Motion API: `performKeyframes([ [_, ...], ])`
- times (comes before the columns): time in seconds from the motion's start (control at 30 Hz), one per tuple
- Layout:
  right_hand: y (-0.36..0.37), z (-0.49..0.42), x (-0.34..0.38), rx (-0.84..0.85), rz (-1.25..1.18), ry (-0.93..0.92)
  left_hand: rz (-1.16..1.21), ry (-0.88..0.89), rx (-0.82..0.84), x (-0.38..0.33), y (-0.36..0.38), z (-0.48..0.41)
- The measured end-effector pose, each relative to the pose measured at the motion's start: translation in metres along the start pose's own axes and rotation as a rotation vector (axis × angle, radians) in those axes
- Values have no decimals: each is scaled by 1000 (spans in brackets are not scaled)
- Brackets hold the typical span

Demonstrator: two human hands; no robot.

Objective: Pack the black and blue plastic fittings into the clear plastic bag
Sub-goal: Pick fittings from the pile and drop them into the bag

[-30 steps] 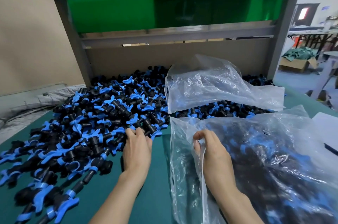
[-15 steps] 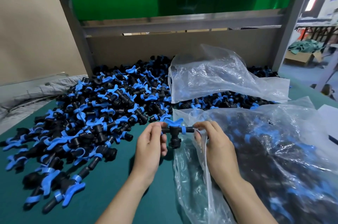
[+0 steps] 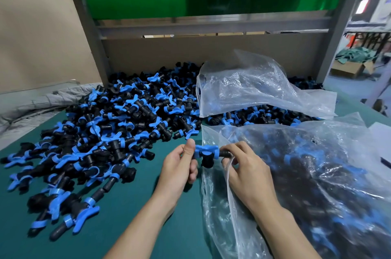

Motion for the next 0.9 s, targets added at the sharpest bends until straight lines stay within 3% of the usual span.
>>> performKeyframes([
  [0.17,1,0,-4,2,46,58,111,22,-17,-4,-1,-1],
  [0.4,1,-1,-4,6,1,69,-26,67,-34,-9,-2,2],
  [0.9,0,-1,-2,25,25,77,-51,73,-98,-11,-4,1],
])
Point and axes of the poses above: each hand's wrist, its own z-axis away from the middle knuckle, its own y-axis out of the palm, x = y × z, the point moved 8 cm from there along -z, towards the middle knuckle, and after that the axes turned 2 degrees about y, right-handed, at the moved point
